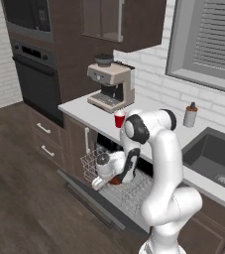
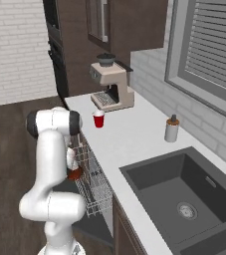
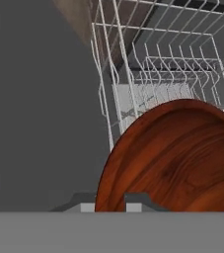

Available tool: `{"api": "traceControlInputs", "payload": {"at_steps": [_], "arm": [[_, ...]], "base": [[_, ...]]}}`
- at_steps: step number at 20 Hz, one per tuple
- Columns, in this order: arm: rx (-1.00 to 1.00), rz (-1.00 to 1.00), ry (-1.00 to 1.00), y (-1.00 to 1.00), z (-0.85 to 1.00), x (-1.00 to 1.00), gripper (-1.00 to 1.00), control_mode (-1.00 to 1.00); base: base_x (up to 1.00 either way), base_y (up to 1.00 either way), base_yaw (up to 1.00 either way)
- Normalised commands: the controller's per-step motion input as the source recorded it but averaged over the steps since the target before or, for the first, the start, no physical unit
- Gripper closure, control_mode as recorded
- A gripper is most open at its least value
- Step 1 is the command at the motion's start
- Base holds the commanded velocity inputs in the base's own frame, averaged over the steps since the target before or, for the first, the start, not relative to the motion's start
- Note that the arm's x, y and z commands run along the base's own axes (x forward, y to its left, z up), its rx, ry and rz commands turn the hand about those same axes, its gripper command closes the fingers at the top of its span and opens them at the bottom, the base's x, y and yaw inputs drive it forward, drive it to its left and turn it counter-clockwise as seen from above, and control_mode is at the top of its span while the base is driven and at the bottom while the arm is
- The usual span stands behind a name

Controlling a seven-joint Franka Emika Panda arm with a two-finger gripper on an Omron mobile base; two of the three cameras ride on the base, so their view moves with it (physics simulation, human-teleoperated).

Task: Pick up the cup and bowl from the counter, place them in the dishwasher, and close the dishwasher door.

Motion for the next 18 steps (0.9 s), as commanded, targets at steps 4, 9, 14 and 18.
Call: {"api": "traceControlInputs", "payload": {"at_steps": [4, 9, 14, 18], "arm": [[0.0, -0.05, 0.0, -0.48, -0.36, 0.43, 1.0, -1.0], [0.0, -0.07, 0.0, -0.35, -0.08, 0.44, 1.0, -1.0], [0.0, -0.07, 0.0, -0.16, -0.3, 0.47, 1.0, -1.0], [0.0, -0.06, 0.0, -0.05, -0.5, 0.36, 1.0, -1.0]], "base": [[0.0, 0.0, 0.0], [0.0, 0.0, 0.0], [0.0, 0.0, 0.0], [0.0, 0.0, 0.0]]}}
